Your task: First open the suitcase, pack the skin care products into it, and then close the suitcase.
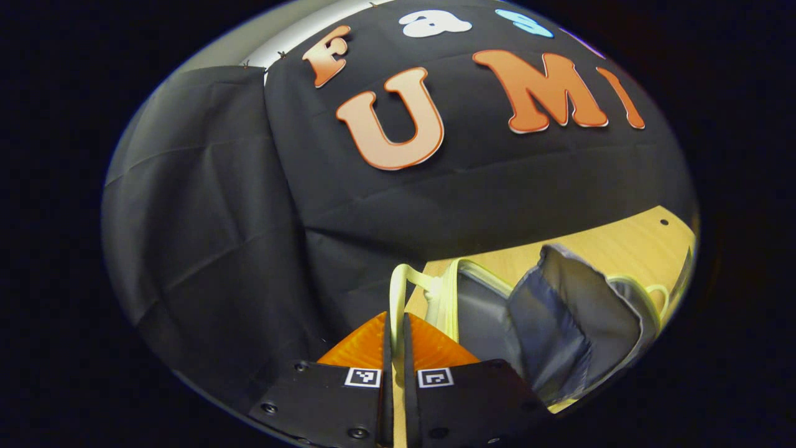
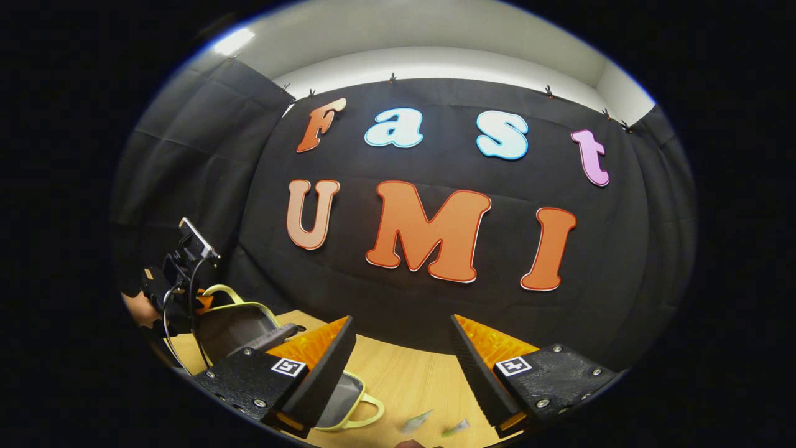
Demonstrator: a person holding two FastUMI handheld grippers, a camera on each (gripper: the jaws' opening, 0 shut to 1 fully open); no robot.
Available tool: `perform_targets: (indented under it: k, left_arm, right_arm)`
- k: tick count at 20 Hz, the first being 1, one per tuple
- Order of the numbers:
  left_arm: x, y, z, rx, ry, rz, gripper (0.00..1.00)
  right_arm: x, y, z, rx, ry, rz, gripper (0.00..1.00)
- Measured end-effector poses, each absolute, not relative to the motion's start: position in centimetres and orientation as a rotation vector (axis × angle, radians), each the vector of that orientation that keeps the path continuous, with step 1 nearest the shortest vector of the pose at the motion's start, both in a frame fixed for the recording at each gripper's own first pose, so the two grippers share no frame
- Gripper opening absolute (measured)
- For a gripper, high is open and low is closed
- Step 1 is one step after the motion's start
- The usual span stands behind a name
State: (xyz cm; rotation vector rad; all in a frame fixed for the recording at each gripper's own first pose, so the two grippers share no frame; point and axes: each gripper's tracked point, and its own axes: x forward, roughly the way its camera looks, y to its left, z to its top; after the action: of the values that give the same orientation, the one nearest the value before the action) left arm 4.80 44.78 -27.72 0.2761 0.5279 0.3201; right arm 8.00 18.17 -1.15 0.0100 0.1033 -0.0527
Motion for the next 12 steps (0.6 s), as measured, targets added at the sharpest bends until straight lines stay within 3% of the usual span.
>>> perform_targets:
  k: [8, 10, 11, 12]
  left_arm:
    - [2.9, 51.0, -40.7, 0.215, 0.778, 0.324, 0.08]
    - [2.3, 51.7, -41.2, 0.230, 0.798, 0.368, 0.08]
    - [2.7, 52.3, -40.4, 0.287, 0.777, 0.409, 0.18]
    - [3.1, 51.4, -39.0, 0.294, 0.741, 0.406, 0.12]
  right_arm:
    - [6.8, 18.2, -3.1, 0.010, 0.201, -0.157, 0.95]
    - [5.9, 17.1, -3.7, -0.002, 0.223, -0.177, 0.95]
    - [5.3, 16.5, -4.1, -0.005, 0.230, -0.181, 0.95]
    - [5.1, 16.0, -4.3, -0.006, 0.233, -0.179, 0.95]
